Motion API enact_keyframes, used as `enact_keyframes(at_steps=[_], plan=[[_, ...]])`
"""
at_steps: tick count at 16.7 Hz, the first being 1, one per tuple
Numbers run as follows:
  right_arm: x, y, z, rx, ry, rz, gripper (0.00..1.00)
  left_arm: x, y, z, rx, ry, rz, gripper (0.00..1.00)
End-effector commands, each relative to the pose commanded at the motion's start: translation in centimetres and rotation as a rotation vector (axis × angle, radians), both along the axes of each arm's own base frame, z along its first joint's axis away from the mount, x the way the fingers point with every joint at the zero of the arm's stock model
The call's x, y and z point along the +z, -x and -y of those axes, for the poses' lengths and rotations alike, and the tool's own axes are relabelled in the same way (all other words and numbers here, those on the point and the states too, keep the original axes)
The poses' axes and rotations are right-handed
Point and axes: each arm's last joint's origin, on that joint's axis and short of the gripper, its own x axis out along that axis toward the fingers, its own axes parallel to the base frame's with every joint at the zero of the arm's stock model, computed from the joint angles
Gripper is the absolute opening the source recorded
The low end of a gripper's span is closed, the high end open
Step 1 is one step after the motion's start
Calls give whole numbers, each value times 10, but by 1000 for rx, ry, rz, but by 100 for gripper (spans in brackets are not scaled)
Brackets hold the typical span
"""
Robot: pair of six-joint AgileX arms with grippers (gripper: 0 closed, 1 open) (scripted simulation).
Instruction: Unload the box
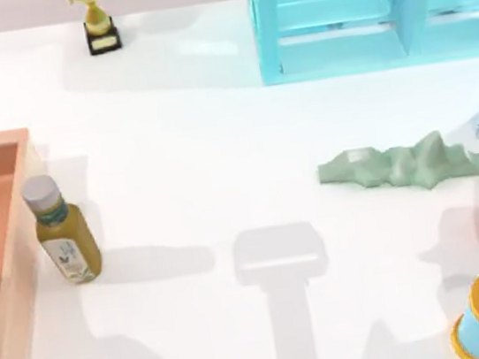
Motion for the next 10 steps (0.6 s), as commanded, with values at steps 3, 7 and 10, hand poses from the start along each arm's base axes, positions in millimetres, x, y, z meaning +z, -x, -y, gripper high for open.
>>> enact_keyframes(at_steps=[3,7,10], plan=[[0,0,0,0,0,0,100,0,0,0,0,0,0,0],[0,0,0,0,0,0,100,14,-6,5,-19,-10,20,0],[0,0,0,0,0,0,100,61,-17,17,-49,-36,106,0]])
